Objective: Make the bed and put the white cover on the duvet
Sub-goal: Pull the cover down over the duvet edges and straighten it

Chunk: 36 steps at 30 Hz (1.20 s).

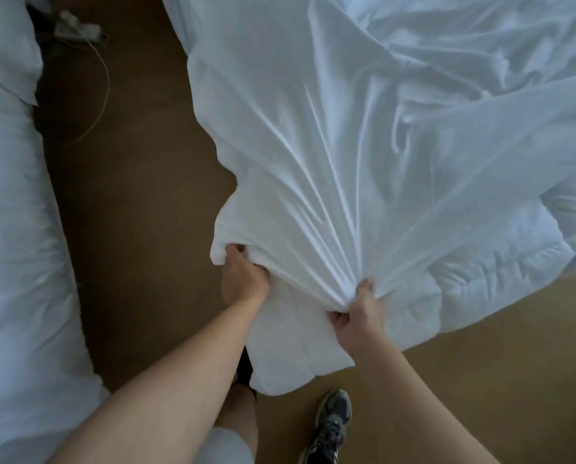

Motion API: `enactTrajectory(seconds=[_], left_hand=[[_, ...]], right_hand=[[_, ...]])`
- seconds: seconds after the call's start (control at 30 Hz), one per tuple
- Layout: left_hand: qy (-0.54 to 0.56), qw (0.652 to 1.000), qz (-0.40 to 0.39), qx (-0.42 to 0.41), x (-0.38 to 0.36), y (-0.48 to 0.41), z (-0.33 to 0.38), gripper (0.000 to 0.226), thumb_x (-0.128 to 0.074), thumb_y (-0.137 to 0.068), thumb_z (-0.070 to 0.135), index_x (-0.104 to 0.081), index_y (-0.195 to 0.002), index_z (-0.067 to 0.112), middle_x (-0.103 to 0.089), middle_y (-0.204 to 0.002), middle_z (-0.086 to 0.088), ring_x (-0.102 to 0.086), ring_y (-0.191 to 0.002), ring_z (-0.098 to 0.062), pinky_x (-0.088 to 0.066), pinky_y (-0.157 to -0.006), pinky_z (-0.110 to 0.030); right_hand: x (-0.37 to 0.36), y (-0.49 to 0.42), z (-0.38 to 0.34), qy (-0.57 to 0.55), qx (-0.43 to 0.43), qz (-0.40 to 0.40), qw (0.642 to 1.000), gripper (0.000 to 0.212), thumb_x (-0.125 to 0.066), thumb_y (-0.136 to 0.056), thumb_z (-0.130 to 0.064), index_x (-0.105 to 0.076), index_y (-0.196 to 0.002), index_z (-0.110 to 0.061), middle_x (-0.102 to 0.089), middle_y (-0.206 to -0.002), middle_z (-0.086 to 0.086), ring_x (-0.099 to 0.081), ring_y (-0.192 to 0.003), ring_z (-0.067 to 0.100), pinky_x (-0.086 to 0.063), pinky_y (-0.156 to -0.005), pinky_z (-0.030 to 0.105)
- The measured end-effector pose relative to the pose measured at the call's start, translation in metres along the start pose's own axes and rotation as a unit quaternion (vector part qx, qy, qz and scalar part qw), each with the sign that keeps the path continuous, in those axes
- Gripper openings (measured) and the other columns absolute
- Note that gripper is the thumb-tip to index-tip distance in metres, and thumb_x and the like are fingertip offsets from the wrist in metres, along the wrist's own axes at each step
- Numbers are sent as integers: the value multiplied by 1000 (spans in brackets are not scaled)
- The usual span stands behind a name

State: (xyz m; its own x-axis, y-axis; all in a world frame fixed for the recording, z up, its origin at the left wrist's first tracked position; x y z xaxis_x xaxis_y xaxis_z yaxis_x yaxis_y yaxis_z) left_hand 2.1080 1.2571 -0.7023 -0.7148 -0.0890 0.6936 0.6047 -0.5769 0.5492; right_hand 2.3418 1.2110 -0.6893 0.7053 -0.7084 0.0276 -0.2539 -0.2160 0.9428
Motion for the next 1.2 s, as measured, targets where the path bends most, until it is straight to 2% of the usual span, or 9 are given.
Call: enactTrajectory(seconds=[0.2, 0.37, 0.57, 0.7, 0.87, 0.93, 1.03, 1.13, 1.2], left_hand=[[-17, 988, 105, -115, 24, 9, -20, 30, -54, -94, 7, -58, -124, 10, -55, -126, -15, -56, -115, -38, -46, -88, -43], [-31, 958, 96, -269, 7, 41, 22, 89, -84, -75, 49, -36, -140, 10, -36, -145, -13, -36, -129, -28, -40, -100, -37], [12, 952, 241, -187, 19, 5, 61, 39, -70, -85, 22, -44, -113, 12, -56, -119, -16, -54, -104, -36, -52, -86, -54], [-2, 969, 190, -161, 16, -14, 44, 32, -58, -88, 18, -53, -113, 0, -59, -117, -19, -56, -106, -39, -51, -89, -54], [159, 970, 88, 160, -13, -55, -44, 43, -50, -102, 18, -46, -142, 3, -53, -142, -17, -53, -126, -33, -48, -87, -19], [121, 983, 8, 138, -27, -56, -66, 34, -52, -103, 23, -59, -127, 0, -64, -122, -16, -60, -110, -34, -41, -70, -21], [230, 960, -139, 75, -59, -50, -64, 29, -47, -99, 37, -66, -99, 15, -65, -95, -2, -62, -93, -25, -49, -82, -33], [304, 915, -243, 110, -77, -60, -54, 36, -33, -94, 46, -60, -109, 27, -62, -113, 3, -58, -122, -25, -44, -110, -45], [302, 911, -251, 128, -67, -63, -51, 46, -31, -102, 42, -55, -132, 17, -60, -111, 3, -55, -124, -26, -46, -105, -44]], right_hand=[[31, 5, -10, 65, -24, -89, 994, 38, -57, -101, -41, -56, -131, -16, -70, -119, 8, -70, -101, 29, -59, -65, 38], [-53, 26, -38, 145, 39, -286, 946, 39, -75, -87, -32, -67, -122, -17, -74, -116, -2, -70, -101, 16, -50, -93, 33], [-91, 22, -1, 121, 58, -221, 966, 23, -62, -94, -9, -64, -117, -4, -70, -114, 13, -71, -94, 22, -58, -76, 30], [-55, 28, 27, 242, 91, -193, 947, 26, -57, -95, -14, -65, -119, -6, -77, -100, 7, -75, -87, 17, -56, -72, 29], [-40, 17, 24, 274, 110, -182, 938, 28, -58, -99, -23, -67, -119, -6, -77, -102, 8, -75, -89, 19, -58, -77, 34], [-44, 12, 25, 273, 117, -175, 939, 29, -58, -101, -30, -66, -121, -10, -74, -108, 10, -75, -89, 17, -58, -76, 33], [-58, 9, 26, 271, 120, -182, 937, 28, -56, -102, -34, -64, -121, -14, -73, -111, 12, -74, -92, 18, -60, -81, 37], [-76, 16, 23, 295, 174, -243, 908, 38, -72, -89, -43, -67, -119, -21, -75, -111, 1, -73, -99, 15, -60, -90, 41], [-99, 31, 23, 397, 255, -286, 834, 56, -83, -74, -51, -67, -121, -26, -73, -111, -8, -71, -100, 9, -60, -89, 35]])
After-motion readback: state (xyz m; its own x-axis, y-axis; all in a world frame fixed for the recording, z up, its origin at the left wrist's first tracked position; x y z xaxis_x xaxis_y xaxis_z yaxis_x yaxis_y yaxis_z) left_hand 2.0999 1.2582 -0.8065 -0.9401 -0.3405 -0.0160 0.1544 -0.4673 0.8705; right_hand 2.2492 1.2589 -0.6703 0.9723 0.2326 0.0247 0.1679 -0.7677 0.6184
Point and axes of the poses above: each hand's wrist, its own y-axis away from the middle knuckle, its own x-axis out of the back of the hand, z = x × y, the point moved 7 cm from there along -y, towards the middle knuckle
